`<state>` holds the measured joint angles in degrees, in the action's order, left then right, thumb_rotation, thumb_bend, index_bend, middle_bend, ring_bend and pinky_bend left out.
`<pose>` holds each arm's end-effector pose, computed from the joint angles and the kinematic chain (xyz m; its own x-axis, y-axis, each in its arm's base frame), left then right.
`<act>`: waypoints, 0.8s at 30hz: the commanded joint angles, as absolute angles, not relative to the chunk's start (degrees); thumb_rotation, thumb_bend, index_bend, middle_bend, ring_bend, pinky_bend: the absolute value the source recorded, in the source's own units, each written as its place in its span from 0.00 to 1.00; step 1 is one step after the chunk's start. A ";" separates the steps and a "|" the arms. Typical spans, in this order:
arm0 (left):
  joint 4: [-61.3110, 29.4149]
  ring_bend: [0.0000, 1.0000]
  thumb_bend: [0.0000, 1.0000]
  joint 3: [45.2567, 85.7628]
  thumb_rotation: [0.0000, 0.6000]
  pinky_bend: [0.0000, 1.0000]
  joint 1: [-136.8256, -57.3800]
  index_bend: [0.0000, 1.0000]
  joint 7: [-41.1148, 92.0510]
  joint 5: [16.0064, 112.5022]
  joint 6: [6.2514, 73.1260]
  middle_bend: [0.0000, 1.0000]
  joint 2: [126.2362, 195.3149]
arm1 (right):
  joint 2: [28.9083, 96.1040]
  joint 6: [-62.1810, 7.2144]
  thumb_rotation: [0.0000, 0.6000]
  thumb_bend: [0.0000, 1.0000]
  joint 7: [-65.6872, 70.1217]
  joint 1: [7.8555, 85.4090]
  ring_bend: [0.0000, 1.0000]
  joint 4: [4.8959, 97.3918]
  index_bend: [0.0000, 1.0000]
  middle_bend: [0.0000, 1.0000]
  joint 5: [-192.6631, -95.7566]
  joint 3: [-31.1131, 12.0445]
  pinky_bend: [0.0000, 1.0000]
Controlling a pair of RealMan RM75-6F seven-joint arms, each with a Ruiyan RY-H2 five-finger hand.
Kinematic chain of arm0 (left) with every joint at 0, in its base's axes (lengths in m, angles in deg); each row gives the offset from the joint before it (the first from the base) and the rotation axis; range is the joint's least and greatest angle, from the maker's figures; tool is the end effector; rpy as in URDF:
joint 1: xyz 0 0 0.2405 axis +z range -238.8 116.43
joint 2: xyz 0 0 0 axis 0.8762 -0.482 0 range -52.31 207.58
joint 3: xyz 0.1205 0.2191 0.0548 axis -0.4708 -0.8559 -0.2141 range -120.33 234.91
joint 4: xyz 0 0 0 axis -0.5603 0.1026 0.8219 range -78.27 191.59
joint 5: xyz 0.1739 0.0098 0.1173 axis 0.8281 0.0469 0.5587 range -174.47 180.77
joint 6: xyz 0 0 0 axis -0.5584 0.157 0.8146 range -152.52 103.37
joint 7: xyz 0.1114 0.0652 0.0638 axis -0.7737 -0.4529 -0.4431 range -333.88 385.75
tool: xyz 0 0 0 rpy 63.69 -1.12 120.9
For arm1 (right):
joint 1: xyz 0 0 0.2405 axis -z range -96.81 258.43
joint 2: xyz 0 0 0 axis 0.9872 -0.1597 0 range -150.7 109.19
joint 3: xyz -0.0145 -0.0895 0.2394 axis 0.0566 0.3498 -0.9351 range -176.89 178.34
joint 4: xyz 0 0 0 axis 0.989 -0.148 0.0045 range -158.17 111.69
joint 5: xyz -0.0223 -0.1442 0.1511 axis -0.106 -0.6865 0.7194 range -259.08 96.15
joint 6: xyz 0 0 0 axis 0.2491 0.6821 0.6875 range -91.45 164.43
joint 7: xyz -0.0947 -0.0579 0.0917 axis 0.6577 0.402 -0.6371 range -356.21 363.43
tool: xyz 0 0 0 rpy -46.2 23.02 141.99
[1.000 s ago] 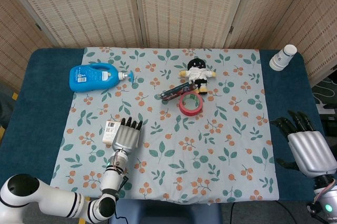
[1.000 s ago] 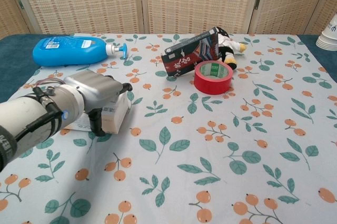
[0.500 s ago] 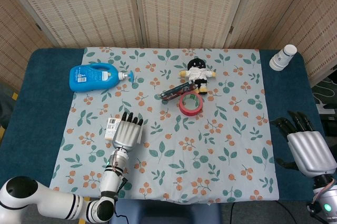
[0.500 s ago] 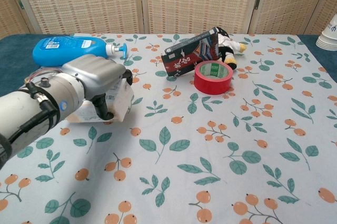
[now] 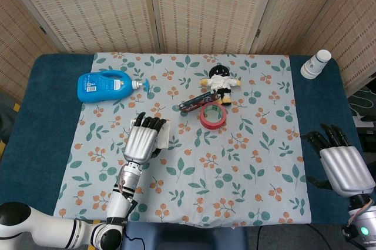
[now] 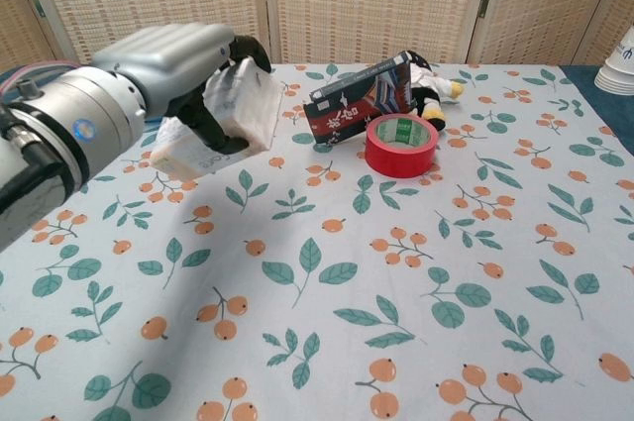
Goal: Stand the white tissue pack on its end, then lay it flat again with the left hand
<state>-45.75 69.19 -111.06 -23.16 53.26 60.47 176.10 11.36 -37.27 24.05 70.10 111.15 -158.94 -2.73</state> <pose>-0.0504 0.3027 -0.0103 0.4450 0.0325 0.8949 0.8663 -0.2687 -0.4210 -0.1854 -0.1844 0.2255 0.5451 -0.1820 0.8184 -0.8375 -0.0743 0.5414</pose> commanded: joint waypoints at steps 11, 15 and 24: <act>-46.09 0.21 0.32 74.77 1.00 0.12 -105.32 0.37 -7.56 54.94 59.43 0.54 175.92 | 11.83 -36.92 1.00 0.06 24.71 69.69 0.00 111.08 0.21 0.17 -158.08 -2.73 0.00; -45.01 0.22 0.32 75.84 1.00 0.12 -103.83 0.37 -1.49 56.43 58.72 0.53 176.46 | 11.99 -36.31 1.00 0.06 24.81 69.28 0.00 110.81 0.21 0.17 -157.15 -2.81 0.00; -41.39 0.22 0.31 76.42 1.00 0.12 -100.87 0.36 7.69 58.34 57.14 0.53 178.02 | 12.24 -35.68 1.00 0.05 25.10 68.76 0.00 110.50 0.21 0.17 -156.17 -2.83 0.00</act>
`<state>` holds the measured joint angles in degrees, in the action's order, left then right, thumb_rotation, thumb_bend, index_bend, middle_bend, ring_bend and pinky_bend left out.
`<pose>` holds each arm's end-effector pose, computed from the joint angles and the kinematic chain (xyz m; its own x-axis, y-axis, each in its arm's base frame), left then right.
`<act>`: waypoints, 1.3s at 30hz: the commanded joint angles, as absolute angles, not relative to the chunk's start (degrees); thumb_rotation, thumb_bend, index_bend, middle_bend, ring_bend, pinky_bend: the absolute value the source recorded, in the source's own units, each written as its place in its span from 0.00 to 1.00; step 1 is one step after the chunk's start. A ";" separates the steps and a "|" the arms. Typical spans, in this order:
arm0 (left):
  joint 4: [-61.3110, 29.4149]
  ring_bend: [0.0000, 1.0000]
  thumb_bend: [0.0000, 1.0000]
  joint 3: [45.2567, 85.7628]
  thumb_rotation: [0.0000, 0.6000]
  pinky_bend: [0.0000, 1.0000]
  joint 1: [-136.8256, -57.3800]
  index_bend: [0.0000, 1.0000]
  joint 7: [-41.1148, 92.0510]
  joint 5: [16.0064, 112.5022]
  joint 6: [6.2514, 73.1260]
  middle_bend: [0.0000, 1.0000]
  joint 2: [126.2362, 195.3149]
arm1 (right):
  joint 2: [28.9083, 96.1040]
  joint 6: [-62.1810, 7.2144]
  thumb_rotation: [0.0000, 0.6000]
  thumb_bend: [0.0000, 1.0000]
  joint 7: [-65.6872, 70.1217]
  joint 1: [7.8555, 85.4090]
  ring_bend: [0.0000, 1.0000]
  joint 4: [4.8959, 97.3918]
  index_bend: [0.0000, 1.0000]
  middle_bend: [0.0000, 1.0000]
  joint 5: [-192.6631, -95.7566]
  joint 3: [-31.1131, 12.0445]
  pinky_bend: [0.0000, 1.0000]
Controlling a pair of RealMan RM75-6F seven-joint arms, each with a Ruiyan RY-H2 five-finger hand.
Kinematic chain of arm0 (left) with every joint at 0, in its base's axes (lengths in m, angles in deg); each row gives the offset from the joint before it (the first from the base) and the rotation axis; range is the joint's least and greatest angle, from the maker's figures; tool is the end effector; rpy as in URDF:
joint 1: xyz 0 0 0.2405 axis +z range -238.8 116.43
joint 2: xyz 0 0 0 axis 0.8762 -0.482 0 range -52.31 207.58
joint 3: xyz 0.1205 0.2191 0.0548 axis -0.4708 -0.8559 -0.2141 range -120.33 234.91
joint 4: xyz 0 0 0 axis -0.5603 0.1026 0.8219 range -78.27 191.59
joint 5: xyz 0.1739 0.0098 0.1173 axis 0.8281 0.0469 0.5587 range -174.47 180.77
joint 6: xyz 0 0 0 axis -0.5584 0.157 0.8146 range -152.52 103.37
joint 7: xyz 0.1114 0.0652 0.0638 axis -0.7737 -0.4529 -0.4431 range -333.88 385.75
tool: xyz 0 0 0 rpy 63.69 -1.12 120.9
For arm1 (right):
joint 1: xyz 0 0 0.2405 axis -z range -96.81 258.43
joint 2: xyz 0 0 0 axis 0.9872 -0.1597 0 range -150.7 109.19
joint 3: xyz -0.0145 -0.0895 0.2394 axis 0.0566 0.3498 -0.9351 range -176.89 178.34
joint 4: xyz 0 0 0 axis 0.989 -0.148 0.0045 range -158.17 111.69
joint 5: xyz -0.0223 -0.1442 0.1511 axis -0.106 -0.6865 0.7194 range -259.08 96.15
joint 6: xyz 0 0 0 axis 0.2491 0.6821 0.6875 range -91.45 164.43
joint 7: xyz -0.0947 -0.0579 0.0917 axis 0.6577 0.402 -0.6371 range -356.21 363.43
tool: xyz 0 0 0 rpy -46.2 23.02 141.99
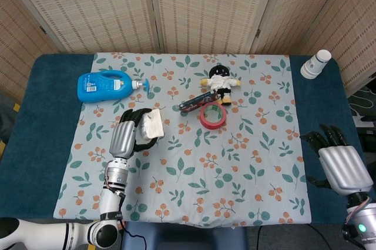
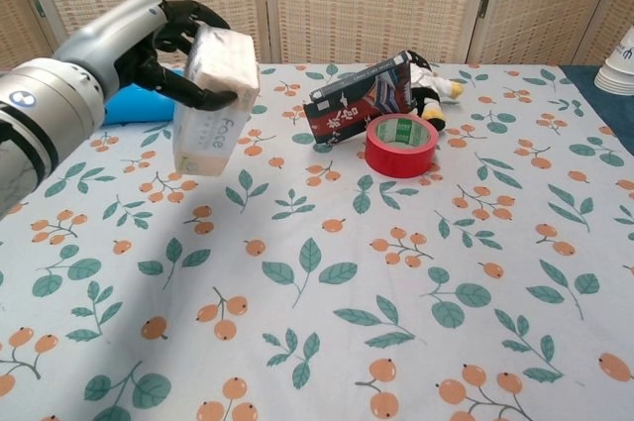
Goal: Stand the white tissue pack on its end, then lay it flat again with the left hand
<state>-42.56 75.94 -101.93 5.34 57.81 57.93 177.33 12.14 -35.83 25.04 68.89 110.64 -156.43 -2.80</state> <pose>-0.0786 0.3142 0.0033 -0.0899 0.0551 0.9944 0.9870 -0.1283 0.0963 -0.1897 -0.1882 0.2212 0.5473 -0.2072 0.8109 -0.8347 -0.0639 0.5470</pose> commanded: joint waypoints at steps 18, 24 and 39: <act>-35.31 0.21 0.31 79.34 1.00 0.10 -95.69 0.35 26.47 60.00 53.42 0.53 181.67 | 13.46 -35.83 1.00 0.06 27.41 68.09 0.00 110.35 0.21 0.17 -154.56 -2.75 0.00; -32.89 0.20 0.31 79.09 1.00 0.10 -94.52 0.35 31.58 62.45 52.81 0.53 182.94 | 13.55 -35.75 1.00 0.06 27.51 68.00 0.00 110.36 0.21 0.17 -154.37 -2.63 0.00; -22.72 0.19 0.31 77.38 1.00 0.10 -92.02 0.33 41.58 67.09 51.77 0.51 187.56 | 14.64 -33.97 1.00 0.06 28.97 66.63 0.00 109.68 0.21 0.17 -151.72 -2.47 0.00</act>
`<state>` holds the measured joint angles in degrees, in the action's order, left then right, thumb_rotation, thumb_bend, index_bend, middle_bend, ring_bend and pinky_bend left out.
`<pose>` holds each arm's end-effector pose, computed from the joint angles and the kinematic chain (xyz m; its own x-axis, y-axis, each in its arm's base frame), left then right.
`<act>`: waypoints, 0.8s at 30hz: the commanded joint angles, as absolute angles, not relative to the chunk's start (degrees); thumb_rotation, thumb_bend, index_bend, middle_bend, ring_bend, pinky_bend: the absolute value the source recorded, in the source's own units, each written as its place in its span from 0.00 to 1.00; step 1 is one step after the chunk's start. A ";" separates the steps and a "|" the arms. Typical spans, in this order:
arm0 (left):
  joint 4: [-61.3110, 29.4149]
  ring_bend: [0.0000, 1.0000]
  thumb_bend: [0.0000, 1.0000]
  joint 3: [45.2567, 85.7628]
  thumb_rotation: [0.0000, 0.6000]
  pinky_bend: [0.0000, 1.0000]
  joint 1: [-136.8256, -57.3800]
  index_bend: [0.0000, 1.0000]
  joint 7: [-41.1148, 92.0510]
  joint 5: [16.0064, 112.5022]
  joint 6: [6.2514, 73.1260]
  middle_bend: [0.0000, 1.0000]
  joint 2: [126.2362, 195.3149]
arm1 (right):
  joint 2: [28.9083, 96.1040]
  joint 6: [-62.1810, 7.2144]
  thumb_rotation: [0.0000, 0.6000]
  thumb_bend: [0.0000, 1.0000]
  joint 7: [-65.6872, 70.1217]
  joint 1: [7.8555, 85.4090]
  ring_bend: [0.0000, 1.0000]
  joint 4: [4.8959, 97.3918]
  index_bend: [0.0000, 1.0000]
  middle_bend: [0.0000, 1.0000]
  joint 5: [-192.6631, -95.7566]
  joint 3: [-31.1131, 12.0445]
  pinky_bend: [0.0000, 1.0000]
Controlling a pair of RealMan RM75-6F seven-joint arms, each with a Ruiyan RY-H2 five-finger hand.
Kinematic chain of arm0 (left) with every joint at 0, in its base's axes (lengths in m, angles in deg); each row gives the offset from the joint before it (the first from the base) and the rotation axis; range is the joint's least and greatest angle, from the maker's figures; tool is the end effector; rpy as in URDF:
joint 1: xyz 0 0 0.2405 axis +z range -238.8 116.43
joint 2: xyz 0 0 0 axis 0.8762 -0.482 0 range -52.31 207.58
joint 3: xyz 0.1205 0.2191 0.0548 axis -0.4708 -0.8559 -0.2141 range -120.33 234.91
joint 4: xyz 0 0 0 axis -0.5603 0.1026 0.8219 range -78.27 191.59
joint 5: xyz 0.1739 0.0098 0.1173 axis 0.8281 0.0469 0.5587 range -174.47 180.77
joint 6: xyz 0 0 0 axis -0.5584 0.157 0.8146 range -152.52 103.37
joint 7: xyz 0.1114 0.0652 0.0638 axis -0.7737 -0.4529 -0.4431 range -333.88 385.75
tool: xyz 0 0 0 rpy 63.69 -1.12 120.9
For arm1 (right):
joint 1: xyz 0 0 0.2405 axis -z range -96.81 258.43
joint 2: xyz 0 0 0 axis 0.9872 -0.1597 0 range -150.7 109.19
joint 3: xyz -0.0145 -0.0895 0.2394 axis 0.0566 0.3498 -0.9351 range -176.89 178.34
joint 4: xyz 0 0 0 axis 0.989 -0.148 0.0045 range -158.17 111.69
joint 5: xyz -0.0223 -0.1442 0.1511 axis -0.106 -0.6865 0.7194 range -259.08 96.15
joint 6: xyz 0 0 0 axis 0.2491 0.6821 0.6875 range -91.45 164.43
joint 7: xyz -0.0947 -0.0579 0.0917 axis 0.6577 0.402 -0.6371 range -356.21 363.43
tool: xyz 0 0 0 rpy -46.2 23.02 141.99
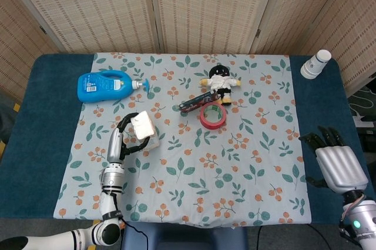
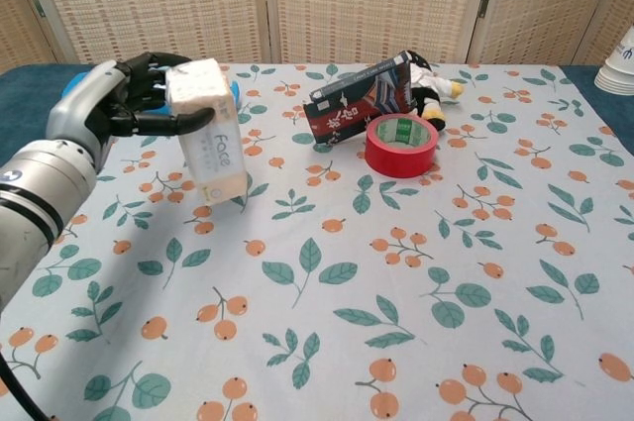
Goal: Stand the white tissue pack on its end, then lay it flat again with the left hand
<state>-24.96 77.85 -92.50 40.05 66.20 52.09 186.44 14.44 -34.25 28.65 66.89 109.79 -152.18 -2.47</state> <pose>-0.1359 0.3146 -0.0372 -0.5407 0.0235 0.8409 0.8407 -0.0212 0.5412 -0.1972 -0.1933 0.2111 0.5630 -0.2466 0.7888 -0.8202 -0.0496 0.5700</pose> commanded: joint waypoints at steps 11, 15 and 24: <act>-15.35 0.19 0.31 76.48 1.00 0.10 -91.30 0.32 45.38 69.39 49.59 0.49 189.51 | 15.43 -33.84 1.00 0.06 30.19 65.93 0.00 109.52 0.21 0.17 -150.35 -2.37 0.00; -15.01 0.18 0.31 75.99 1.00 0.10 -91.10 0.31 46.45 70.47 48.63 0.49 189.15 | 15.58 -33.63 1.00 0.06 30.47 65.68 0.00 109.47 0.21 0.17 -149.97 -2.29 0.00; -16.15 0.07 0.20 75.19 1.00 0.10 -90.75 0.13 47.67 72.18 46.36 0.32 187.32 | 15.47 -33.88 1.00 0.06 30.41 65.63 0.00 109.71 0.21 0.17 -150.12 -2.09 0.00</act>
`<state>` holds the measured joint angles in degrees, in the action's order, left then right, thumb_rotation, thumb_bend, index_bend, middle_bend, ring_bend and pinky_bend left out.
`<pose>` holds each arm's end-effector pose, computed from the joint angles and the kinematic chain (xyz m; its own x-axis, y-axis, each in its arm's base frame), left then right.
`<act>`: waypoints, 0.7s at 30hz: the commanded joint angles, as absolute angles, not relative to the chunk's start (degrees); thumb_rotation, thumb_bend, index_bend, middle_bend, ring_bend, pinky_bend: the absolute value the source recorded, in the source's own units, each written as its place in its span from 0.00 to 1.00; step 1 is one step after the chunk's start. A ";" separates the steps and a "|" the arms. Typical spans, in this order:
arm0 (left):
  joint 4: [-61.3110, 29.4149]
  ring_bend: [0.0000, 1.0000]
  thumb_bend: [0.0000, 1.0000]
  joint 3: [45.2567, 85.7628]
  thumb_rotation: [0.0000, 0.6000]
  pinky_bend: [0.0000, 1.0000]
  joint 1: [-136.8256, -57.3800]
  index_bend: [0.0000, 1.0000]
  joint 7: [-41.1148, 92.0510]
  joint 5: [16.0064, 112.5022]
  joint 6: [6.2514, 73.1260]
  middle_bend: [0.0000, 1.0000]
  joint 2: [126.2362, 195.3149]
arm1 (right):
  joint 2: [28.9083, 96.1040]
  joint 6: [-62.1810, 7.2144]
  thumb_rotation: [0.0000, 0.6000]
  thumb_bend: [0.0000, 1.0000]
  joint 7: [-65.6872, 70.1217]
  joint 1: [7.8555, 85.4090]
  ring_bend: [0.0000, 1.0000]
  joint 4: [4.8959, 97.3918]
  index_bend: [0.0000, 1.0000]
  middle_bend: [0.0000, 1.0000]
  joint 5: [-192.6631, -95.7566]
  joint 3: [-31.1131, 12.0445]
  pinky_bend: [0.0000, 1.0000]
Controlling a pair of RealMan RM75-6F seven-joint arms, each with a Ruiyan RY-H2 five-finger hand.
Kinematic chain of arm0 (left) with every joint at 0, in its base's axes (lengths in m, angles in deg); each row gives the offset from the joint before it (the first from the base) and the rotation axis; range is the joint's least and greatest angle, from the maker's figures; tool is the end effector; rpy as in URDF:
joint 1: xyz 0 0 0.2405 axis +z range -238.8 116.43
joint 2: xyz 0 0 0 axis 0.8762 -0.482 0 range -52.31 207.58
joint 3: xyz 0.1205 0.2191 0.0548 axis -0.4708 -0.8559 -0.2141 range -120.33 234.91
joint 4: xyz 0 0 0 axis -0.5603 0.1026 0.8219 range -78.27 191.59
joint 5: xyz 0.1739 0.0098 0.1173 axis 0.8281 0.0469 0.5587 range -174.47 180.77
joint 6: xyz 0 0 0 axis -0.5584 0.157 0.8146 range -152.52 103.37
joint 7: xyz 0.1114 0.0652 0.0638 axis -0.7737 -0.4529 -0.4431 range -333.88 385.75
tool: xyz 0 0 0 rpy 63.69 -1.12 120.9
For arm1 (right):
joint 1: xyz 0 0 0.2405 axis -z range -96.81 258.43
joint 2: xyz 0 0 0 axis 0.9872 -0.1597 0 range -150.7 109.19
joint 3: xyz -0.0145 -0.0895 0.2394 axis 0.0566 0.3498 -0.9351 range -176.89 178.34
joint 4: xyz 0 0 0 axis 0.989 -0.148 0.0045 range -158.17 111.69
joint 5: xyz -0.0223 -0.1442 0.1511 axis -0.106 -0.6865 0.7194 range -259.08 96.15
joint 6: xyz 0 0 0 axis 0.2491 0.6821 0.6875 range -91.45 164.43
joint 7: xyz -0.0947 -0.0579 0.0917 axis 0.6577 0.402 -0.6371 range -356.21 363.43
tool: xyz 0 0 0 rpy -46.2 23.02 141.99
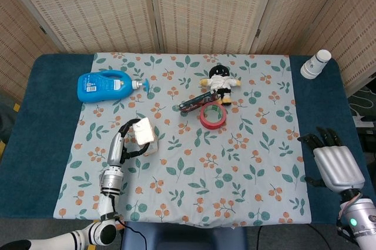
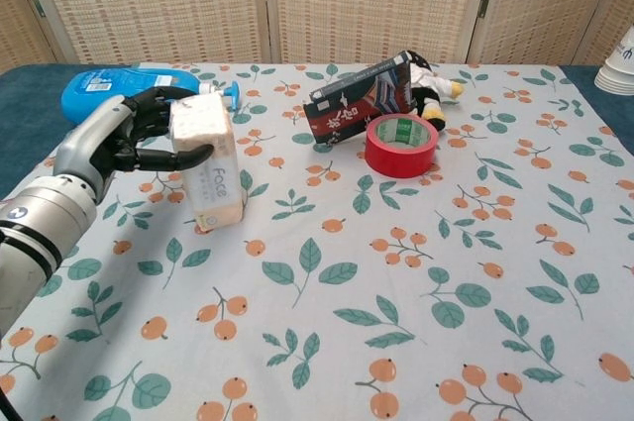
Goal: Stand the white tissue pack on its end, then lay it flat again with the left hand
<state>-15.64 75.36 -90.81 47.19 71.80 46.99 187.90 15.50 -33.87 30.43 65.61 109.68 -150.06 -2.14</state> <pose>-0.1624 0.3130 -0.0581 -0.5024 0.0928 0.8596 0.8616 -0.0295 0.5068 -0.1987 -0.1961 0.2063 0.5686 -0.2620 0.7798 -0.8144 -0.0455 0.5786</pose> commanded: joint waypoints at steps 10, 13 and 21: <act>-18.24 0.00 0.13 75.27 1.00 0.08 -90.73 0.00 46.89 72.17 44.19 0.06 185.29 | 15.23 -34.15 1.00 0.06 30.07 65.70 0.00 109.85 0.21 0.17 -150.60 -1.91 0.00; -19.06 0.00 0.12 75.31 1.00 0.08 -90.59 0.00 46.70 72.51 44.24 0.03 184.63 | 15.20 -34.23 1.00 0.05 30.02 65.71 0.00 109.88 0.21 0.17 -150.68 -1.88 0.00; -23.32 0.00 0.12 75.36 1.00 0.07 -89.80 0.00 44.61 73.12 44.59 0.00 180.88 | 14.93 -34.49 1.00 0.06 29.65 65.84 0.00 110.12 0.21 0.17 -151.10 -1.80 0.00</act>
